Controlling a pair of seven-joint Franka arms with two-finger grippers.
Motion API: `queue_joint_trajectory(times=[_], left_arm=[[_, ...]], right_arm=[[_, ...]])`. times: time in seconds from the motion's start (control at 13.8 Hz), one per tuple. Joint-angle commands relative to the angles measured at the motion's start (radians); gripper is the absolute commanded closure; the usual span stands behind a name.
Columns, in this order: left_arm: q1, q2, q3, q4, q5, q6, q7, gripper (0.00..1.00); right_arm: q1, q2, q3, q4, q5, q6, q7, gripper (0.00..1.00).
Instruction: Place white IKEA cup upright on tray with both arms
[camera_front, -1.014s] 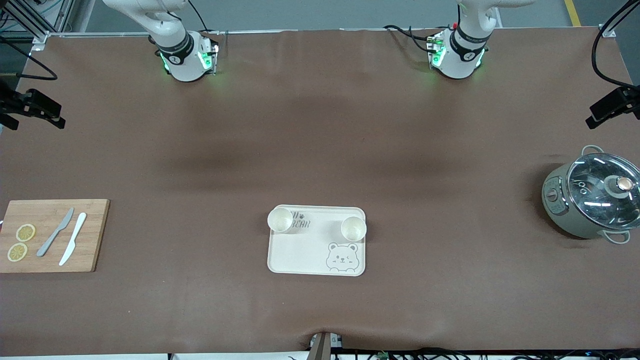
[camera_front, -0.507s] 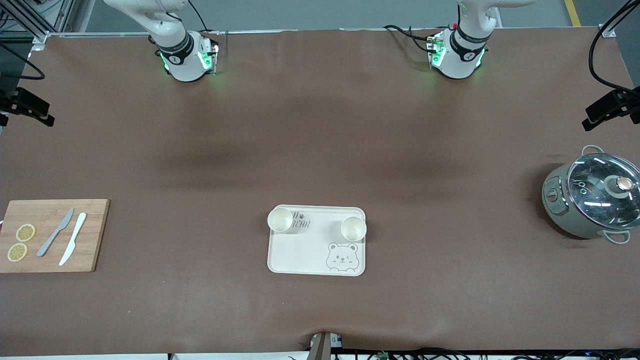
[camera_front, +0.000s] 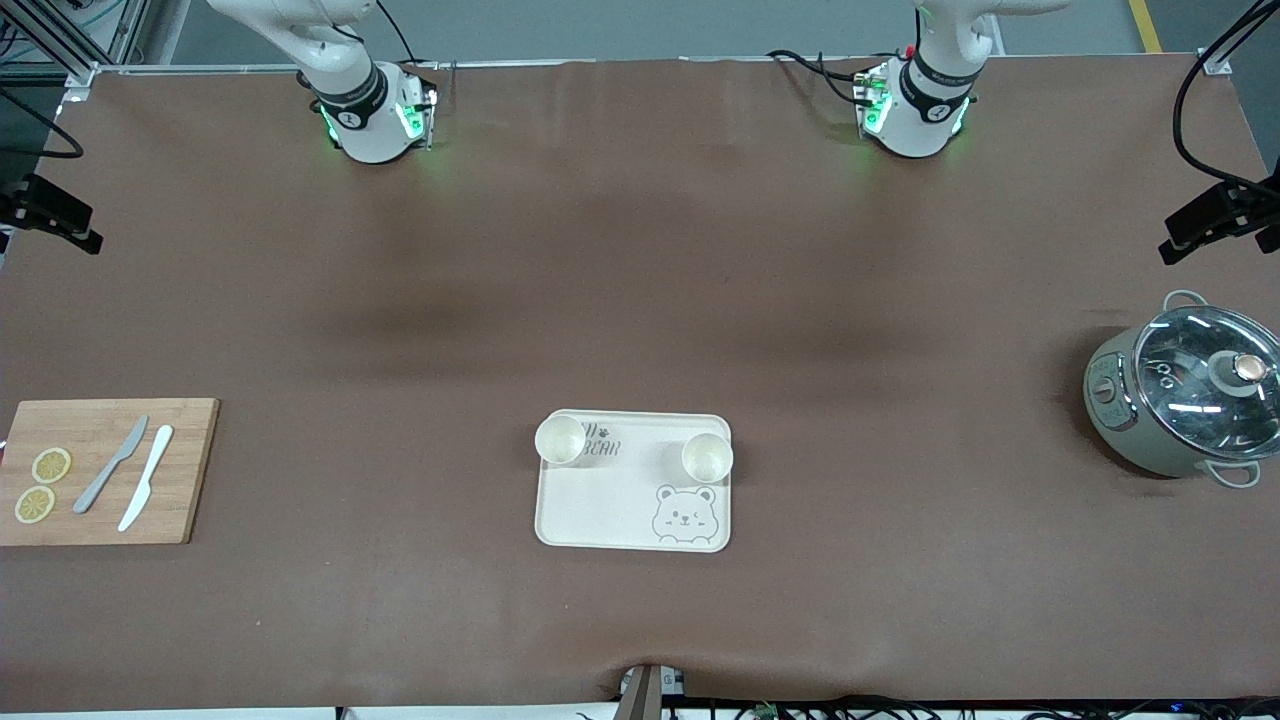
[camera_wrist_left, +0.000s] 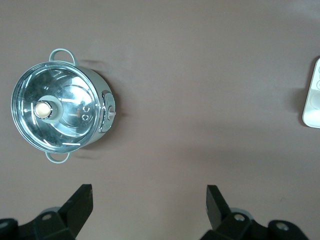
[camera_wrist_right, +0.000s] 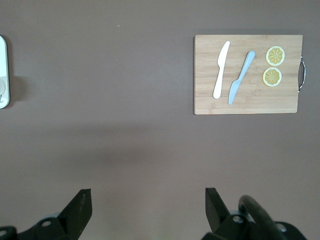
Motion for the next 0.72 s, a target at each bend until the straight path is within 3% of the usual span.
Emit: queue_joint_trajectory(times=[0.0, 0.65], left_arm=[[-0.006, -0.013, 0.009, -0.014, -0.02, 0.016, 0.018, 0.0], [-0.009, -0.018, -0.009, -0.014, -0.006, 0.006, 0.066, 0.0]], right_arm=[[-0.006, 0.008, 0.01, 0.035, -0.004, -0.013, -0.008, 0.0], [-0.005, 0.012, 0.008, 0.035, 0.005, -0.031, -0.009, 0.0]])
